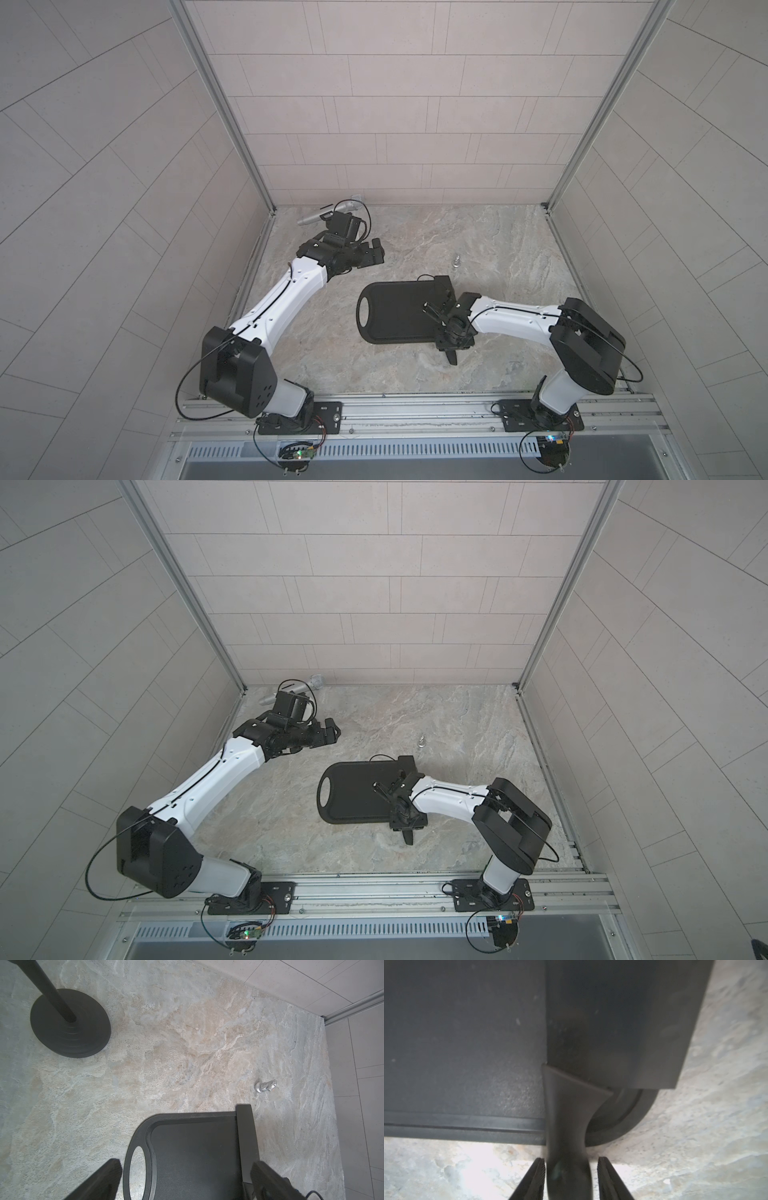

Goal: Align the knife with the edge of the cutting board
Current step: Adjust the knife at the edge of the cutting board.

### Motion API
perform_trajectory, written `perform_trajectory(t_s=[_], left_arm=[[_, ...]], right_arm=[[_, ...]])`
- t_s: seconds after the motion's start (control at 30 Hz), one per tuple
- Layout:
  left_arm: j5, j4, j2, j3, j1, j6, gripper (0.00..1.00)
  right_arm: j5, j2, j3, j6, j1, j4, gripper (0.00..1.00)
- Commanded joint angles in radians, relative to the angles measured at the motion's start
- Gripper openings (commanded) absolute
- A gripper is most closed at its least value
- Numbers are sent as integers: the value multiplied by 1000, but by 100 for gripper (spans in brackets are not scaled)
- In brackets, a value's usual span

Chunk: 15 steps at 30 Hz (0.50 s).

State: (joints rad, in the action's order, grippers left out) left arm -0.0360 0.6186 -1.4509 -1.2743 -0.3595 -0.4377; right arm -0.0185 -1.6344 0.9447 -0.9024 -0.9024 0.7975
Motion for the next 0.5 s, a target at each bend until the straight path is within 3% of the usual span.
perform_trajectory(t_s=[0.0, 0.1, 0.47], left_arm=[[-3, 24, 21, -27, 2, 8, 100], [0, 24, 21, -29, 3, 8, 100], [6, 23, 24, -29, 3, 6, 100]], right_arm=[[-1, 23, -11, -26, -15, 2, 43], [1, 24, -15, -33, -25, 0, 42], [-25, 36, -9, -75, -64, 14, 22]])
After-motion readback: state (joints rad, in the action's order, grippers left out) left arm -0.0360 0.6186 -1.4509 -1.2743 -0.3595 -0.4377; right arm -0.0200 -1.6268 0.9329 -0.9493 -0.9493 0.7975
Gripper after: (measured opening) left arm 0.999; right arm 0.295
